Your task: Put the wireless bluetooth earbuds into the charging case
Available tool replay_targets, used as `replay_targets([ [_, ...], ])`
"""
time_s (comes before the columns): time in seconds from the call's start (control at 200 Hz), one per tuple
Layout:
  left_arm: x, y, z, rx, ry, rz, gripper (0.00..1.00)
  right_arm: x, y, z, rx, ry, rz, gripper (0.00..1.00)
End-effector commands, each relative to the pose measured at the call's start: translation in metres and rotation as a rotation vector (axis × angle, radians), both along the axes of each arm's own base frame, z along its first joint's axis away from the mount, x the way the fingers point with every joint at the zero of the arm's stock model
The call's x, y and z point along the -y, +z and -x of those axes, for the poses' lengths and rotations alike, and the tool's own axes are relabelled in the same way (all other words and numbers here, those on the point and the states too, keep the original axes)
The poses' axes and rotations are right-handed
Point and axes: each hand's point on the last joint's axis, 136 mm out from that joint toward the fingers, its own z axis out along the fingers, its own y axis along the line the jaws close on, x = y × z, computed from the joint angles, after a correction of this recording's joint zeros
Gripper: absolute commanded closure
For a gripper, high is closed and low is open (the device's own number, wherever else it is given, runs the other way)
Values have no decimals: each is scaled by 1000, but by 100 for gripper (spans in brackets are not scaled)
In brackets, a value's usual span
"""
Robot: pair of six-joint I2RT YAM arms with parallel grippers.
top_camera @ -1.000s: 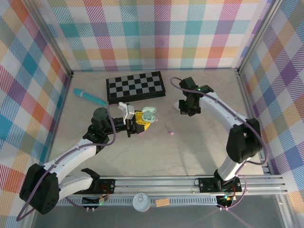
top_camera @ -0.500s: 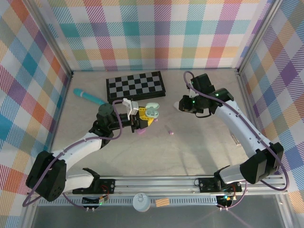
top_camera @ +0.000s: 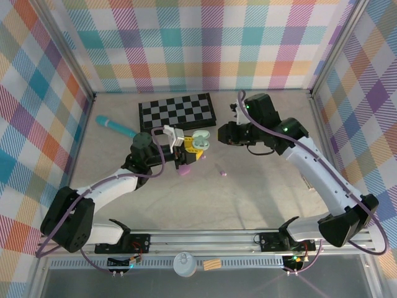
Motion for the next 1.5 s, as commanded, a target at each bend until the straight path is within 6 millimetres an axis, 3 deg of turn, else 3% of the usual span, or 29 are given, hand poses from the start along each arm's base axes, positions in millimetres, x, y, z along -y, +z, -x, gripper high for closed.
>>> replay_targets([
  [0.0, 2, 23, -6, 119, 16, 42, 65, -26, 28, 3, 50, 60, -90, 82],
  [0.185, 1, 24, -11, 136, 45, 51, 65, -55, 33, 1, 65, 115, -107, 82],
  [0.425, 0, 25, -9, 147, 60, 53, 65, -71, 27, -3, 53, 140, -99, 82],
  [0.78, -3, 29, -8, 162, 77, 58, 65, -75, 9, -6, 18, 135, -63, 83],
  [1.14, -5, 31, -10, 167, 96, 62, 65, -73, 2, -5, 4, 124, -51, 82],
  [1.35, -5, 32, -9, 168, 91, 70, 65, -71, 9, -5, 18, 119, -57, 69],
  [1.5, -5, 32, -9, 169, 92, 72, 65, -67, 14, -5, 44, 114, -47, 66],
])
